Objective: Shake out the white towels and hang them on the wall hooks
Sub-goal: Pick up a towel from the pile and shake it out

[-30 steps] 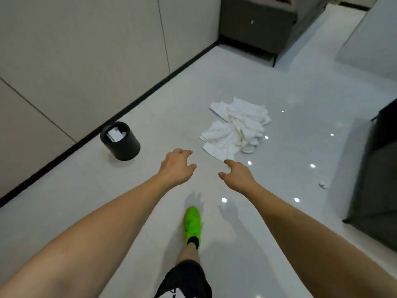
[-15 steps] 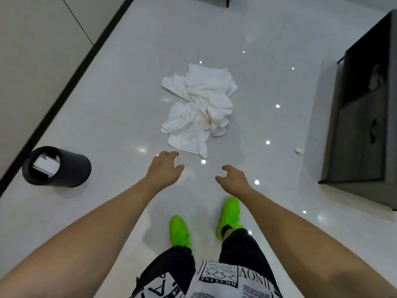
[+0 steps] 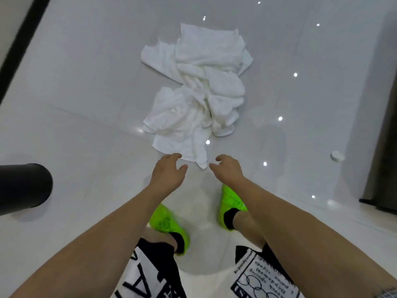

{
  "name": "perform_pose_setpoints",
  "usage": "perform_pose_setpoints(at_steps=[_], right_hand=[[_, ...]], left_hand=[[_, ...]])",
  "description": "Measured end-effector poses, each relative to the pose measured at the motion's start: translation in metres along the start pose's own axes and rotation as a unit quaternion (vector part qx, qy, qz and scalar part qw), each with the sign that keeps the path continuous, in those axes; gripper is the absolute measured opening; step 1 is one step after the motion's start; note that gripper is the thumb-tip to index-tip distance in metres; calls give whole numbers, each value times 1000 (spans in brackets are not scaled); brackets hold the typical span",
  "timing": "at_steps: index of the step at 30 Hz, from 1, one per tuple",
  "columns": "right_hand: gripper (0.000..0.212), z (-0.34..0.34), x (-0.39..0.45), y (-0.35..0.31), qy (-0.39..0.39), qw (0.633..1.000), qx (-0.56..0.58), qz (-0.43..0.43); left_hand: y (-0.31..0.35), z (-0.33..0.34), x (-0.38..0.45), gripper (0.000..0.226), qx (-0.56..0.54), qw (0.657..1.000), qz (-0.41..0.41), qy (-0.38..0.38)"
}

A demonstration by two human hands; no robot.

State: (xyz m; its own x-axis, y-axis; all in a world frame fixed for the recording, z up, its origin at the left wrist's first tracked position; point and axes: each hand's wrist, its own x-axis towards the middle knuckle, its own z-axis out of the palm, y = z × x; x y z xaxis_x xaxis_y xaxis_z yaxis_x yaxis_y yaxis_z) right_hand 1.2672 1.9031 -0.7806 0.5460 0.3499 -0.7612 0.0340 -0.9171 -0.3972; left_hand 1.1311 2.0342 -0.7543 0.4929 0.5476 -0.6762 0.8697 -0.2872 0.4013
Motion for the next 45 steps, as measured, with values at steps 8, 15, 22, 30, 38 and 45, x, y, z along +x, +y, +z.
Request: perform_pose_setpoints(at_steps=[8, 15, 22, 30, 38, 45], right_hand=[[22, 138, 198, 61, 40, 989, 122, 77], [32, 203, 295, 72, 105, 959, 243, 103], [16, 184, 265, 66, 61, 887, 421, 181], [22, 22, 89, -47, 56, 940, 331, 54], [15, -144, -120, -186, 47, 951, 301, -57], [17, -256, -286, -265, 100, 973, 115, -175]], left_hand=[[-105, 124, 183, 47, -10, 1000, -19, -13], [-140, 190, 268, 39, -55, 998, 7, 17], [-130, 180, 234, 40, -43, 999, -19, -7], [-5, 35, 79, 41, -26, 1000, 2, 4], [127, -178, -78, 43, -24, 989, 120, 87], [221, -311, -178, 40, -28, 947, 293, 127]])
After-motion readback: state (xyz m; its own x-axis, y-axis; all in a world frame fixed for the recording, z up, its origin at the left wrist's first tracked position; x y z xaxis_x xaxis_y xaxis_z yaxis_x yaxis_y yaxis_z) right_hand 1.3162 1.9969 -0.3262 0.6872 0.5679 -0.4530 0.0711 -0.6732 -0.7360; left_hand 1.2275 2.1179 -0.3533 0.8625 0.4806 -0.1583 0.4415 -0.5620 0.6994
